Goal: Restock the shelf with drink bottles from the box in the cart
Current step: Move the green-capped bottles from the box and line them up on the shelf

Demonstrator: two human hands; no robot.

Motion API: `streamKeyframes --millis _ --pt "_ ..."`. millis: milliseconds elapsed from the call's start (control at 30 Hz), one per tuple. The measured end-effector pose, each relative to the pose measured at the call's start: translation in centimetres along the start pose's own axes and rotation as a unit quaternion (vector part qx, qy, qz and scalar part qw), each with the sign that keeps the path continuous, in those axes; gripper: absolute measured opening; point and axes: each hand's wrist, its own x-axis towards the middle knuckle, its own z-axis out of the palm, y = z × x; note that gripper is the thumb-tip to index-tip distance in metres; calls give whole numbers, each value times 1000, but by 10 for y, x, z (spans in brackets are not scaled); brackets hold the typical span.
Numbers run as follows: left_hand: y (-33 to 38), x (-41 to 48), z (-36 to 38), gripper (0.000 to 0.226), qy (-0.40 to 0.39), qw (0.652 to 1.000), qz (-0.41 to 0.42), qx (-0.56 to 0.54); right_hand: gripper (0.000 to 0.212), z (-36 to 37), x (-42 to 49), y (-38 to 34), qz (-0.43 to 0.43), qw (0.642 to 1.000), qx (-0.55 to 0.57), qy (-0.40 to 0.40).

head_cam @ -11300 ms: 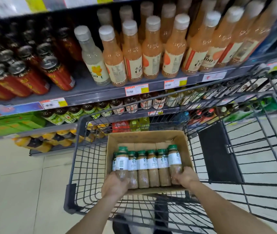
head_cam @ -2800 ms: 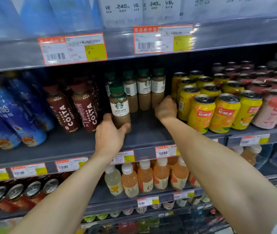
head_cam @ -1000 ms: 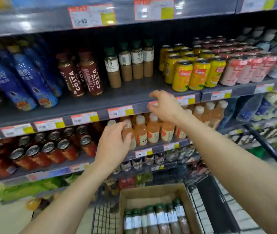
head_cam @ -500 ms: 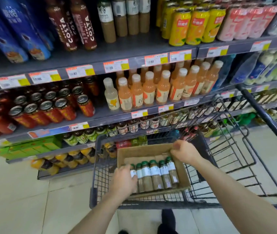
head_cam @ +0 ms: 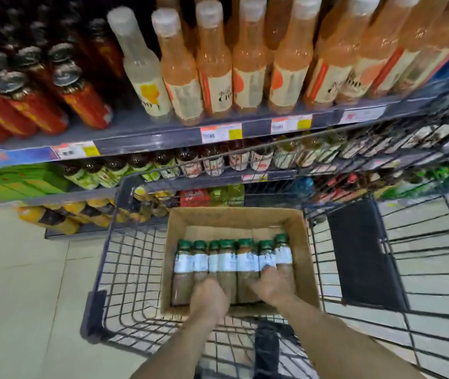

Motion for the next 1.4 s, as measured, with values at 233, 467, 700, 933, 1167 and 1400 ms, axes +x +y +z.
streamKeyframes --millis 233,467,700,933,1167,1400 --pt "3 48 40 51 -30 999 -23 -2 40 34 35 0 13 997 81 -14" --pt "2 55 40 49 -44 999 -11 -25 38 34 33 0 25 995 95 -16" --pt "11 8 3 45 -14 994 54 -99 31 -6 -18 -8 -1 991 131 11" --pt "29 -69 -76 43 47 977 140 -156 39 -61 -112 -39 -82 974 184 102" --pt "46 -125 -172 49 117 945 239 -190 39 -112 -195 -91 -142 945 220 195" --pt "42 -168 -249 56 155 911 301 -237 39 -149 -256 -146 -224 909 212 278"
